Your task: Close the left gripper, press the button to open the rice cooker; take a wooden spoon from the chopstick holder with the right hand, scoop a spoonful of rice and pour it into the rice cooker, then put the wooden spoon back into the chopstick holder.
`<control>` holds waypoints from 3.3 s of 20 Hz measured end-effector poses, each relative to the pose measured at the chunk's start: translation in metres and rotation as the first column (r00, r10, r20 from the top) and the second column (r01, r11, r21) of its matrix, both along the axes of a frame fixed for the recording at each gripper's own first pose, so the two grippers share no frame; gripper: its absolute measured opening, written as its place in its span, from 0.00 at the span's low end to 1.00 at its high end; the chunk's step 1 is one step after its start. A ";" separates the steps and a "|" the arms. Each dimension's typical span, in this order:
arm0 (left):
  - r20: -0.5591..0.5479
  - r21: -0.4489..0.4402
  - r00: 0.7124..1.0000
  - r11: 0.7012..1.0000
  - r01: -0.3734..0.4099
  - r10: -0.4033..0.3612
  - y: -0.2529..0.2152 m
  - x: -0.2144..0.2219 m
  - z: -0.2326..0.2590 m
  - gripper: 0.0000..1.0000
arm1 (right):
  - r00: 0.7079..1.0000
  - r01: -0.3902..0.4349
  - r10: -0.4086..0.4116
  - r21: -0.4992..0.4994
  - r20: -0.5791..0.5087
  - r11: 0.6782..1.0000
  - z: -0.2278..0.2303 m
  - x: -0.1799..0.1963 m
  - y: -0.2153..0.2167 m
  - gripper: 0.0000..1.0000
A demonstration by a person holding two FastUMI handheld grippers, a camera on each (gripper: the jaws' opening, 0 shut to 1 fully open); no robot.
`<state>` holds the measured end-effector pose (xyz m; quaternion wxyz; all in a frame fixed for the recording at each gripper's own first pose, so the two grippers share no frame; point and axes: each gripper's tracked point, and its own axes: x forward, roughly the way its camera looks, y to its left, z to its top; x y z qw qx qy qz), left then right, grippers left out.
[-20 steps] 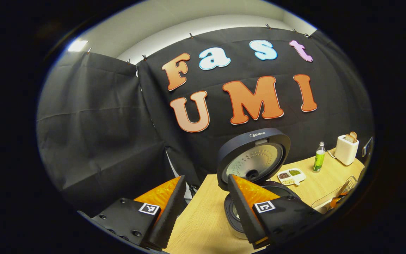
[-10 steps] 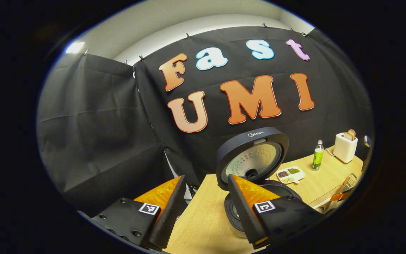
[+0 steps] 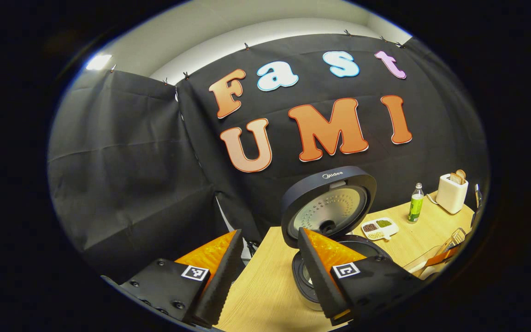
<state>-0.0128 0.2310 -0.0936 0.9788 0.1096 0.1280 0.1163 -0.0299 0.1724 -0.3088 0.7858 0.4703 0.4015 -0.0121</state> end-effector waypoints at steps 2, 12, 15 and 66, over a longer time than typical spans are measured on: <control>-0.001 0.005 1.000 1.000 -0.011 0.011 0.000 -0.003 0.002 0.82 | 1.000 -0.014 0.014 0.032 0.007 0.999 0.000 0.002 0.002 0.11; 0.013 0.050 0.999 0.997 -0.052 0.051 -0.013 0.002 0.019 0.83 | 0.997 0.012 -0.027 0.208 0.066 0.978 0.009 0.008 -0.030 0.11; 0.022 0.049 0.999 0.998 -0.043 0.042 -0.030 0.006 0.023 0.83 | 0.996 0.033 -0.052 0.231 0.075 0.972 0.013 0.006 -0.049 0.11; 0.052 -0.011 0.943 0.944 -0.329 0.329 0.110 -0.063 -0.004 0.83 | 0.969 -0.183 0.133 0.245 0.209 0.952 0.120 0.157 0.099 0.11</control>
